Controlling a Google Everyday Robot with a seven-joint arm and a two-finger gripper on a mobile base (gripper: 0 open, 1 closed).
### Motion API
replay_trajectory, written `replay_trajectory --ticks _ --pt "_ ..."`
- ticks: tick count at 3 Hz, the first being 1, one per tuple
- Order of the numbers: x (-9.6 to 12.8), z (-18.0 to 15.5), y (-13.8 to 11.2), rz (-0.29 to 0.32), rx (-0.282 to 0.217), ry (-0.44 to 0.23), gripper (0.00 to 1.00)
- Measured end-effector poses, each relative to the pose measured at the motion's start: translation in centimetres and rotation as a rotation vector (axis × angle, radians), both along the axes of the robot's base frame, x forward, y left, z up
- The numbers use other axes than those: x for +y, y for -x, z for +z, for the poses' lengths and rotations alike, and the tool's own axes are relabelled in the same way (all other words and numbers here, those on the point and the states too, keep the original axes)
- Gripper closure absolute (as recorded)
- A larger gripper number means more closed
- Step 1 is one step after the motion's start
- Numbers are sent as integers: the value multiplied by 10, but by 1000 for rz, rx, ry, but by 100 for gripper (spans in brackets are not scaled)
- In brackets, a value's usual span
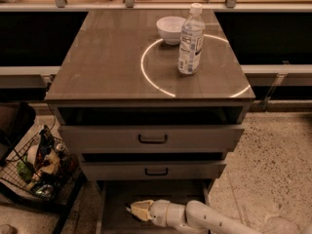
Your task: Place rxbar blueberry into bottom drawer
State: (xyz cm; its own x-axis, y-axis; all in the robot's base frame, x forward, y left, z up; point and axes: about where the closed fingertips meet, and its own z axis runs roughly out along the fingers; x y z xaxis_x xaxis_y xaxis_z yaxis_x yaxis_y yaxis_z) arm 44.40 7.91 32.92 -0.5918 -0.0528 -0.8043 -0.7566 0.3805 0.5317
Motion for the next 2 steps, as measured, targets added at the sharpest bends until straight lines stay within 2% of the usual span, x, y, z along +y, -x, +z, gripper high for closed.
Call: replay_trajectory --ticks 1,2 --pt "-4 -23 -35 -21 5 -24 100" --pt "-11 -49 -53 -45 -2 5 100"
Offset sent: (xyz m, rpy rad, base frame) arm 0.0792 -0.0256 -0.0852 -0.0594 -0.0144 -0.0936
